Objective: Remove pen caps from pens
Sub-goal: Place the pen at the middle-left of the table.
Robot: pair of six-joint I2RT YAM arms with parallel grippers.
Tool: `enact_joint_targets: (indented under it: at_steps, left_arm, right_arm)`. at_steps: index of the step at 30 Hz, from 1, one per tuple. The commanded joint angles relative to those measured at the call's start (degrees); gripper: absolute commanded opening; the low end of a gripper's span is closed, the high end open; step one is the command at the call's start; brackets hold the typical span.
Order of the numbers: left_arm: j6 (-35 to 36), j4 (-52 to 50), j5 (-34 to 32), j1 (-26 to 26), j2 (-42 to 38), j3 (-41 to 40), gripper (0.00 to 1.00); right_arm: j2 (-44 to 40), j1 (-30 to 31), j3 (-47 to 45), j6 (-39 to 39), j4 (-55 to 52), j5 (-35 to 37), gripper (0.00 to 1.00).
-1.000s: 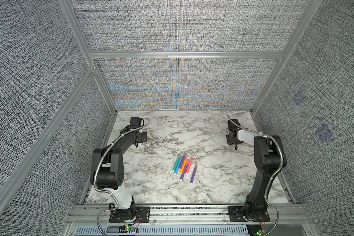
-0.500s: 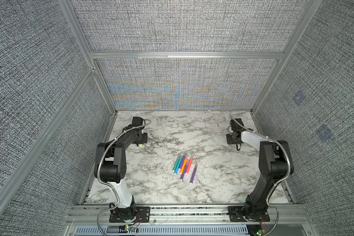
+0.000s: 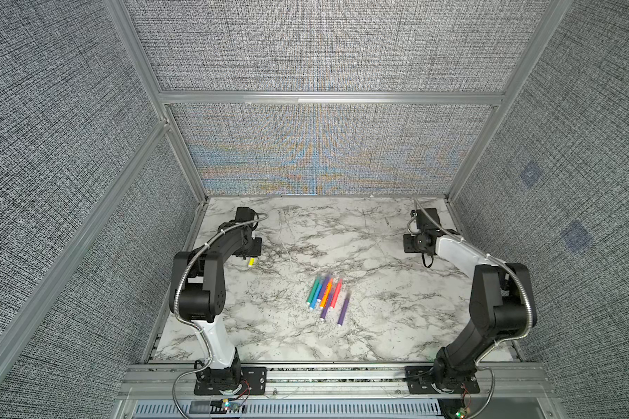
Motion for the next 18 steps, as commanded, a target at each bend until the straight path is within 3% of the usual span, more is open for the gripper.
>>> enact_joint_targets:
  at_steps: [1,4,10,13,18]
  left_arm:
    - [0.3,-0.5,-0.6,0.0,-0.9,-0.4,0.37]
    - [-0.2,0.0,-1.0,0.0,-4.3,-1.6,0.37]
    - [-2.0,3.3,1.9,-1.1,-18.0,-6.7,0.40]
    - [-2.8,5.5,3.7,-4.3,-25.1,-9.1,0.41]
    - [-4.4,8.0,9.3,-13.8,-31.9,-12.2,0.41]
  right_arm:
    - [-0.8,0.2,0.0,0.7,0.7,-0.7,0.48]
    - [-1.5,0.6,0.4,0.7,0.8,-1.7,0.48]
    - [-4.0,1.8,-0.4,0.8,1.5,-4.4,0.48]
    - [-6.1,3.0,-1.5,0.8,2.6,-8.0,0.48]
    - [-11.6,6.1,-3.4,1.2,3.2,-11.0,0.48]
